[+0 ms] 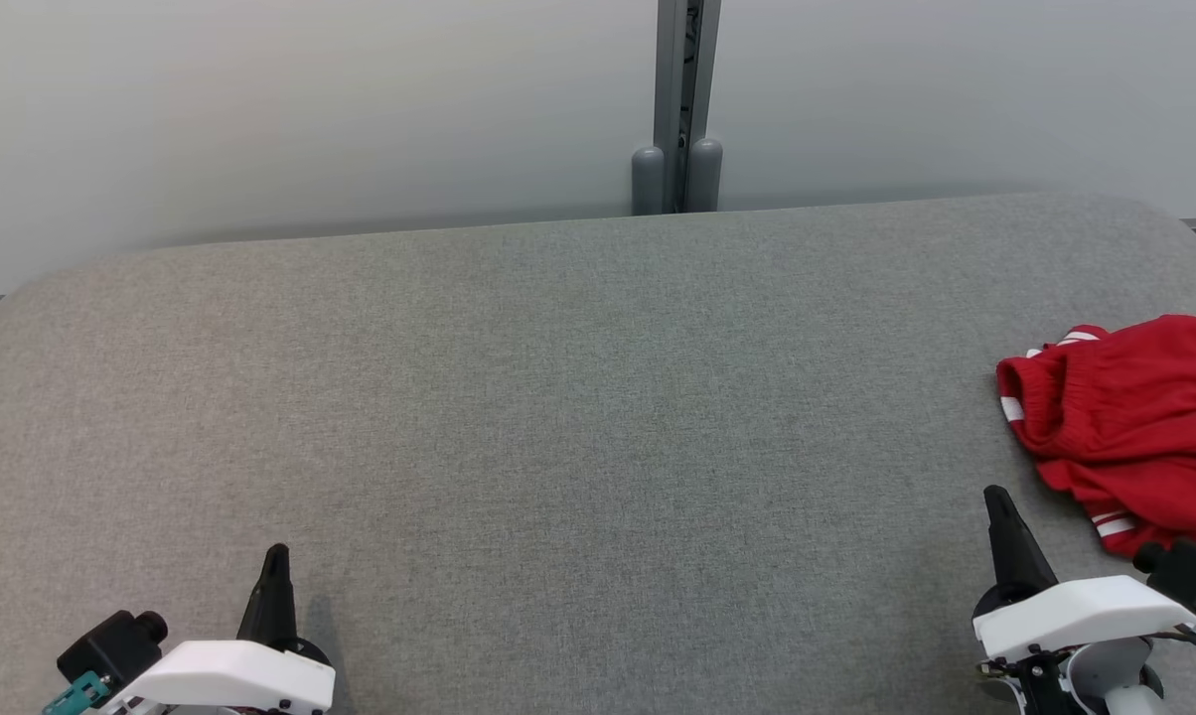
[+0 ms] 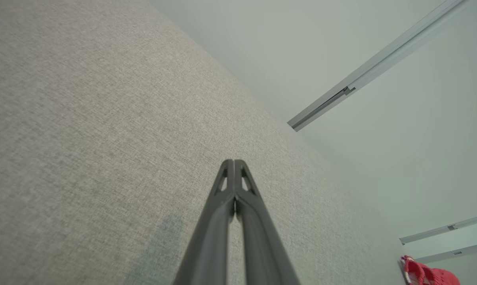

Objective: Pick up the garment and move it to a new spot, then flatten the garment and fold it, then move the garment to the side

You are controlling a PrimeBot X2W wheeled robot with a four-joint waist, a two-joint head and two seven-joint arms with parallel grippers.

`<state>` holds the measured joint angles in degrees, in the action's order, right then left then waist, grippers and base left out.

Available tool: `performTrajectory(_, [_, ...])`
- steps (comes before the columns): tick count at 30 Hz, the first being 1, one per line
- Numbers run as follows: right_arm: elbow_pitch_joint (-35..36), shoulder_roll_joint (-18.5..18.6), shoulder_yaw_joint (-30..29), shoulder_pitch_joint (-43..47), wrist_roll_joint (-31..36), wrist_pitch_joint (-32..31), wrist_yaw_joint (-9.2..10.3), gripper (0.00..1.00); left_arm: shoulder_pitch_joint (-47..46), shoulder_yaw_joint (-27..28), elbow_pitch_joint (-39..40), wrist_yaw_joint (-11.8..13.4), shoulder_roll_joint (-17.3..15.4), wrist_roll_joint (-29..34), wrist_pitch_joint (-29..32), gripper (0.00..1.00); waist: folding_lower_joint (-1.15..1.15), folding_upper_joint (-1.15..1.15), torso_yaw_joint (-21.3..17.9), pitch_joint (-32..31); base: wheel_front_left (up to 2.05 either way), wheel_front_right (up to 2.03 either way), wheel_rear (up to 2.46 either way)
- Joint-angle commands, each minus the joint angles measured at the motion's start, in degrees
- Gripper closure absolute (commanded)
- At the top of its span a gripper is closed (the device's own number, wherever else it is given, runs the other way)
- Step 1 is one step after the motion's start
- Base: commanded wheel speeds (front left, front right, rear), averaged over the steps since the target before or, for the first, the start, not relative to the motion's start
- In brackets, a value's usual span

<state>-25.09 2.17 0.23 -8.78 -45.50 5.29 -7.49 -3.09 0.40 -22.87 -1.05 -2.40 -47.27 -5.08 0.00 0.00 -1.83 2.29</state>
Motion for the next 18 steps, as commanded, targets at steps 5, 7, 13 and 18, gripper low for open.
performTrajectory(5, [1.9, 0.5, -0.9, 0.0, -5.0, -1.2, -0.01, 1.0, -1.9, 0.9, 1.7, -1.1, -0.4, -4.9, 1.1, 1.0, 0.0, 0.0, 0.1, -0.1, 0.0, 0.0, 0.0])
performTrajectory(7, [2.2, 0.5, -1.1, 0.1, -6.5, -1.6, -0.01, 1.0, -2.0, 1.1, 1.9, -1.2, -0.4, -6.3, 1.5, 1.0, 0.0, 0.0, 0.2, -0.2, 0.0, 0.0, 0.0])
performTrajectory(13, [3.2, 0.6, -1.7, 0.3, -10.7, -2.7, -0.01, 1.0, -2.2, 1.7, 2.7, -1.8, -0.4, -10.3, 2.5, 1.0, 0.0, 0.0, 0.3, -0.3, 0.0, 0.0, 0.0])
performTrajectory(18, [4.0, 0.6, -2.2, 0.6, -14.1, -3.6, -0.01, 1.0, -2.3, 2.1, 3.3, -2.3, -0.4, -13.5, 3.4, 1.0, 0.0, 0.0, 0.4, -0.5, 0.0, 0.0, 0.0])
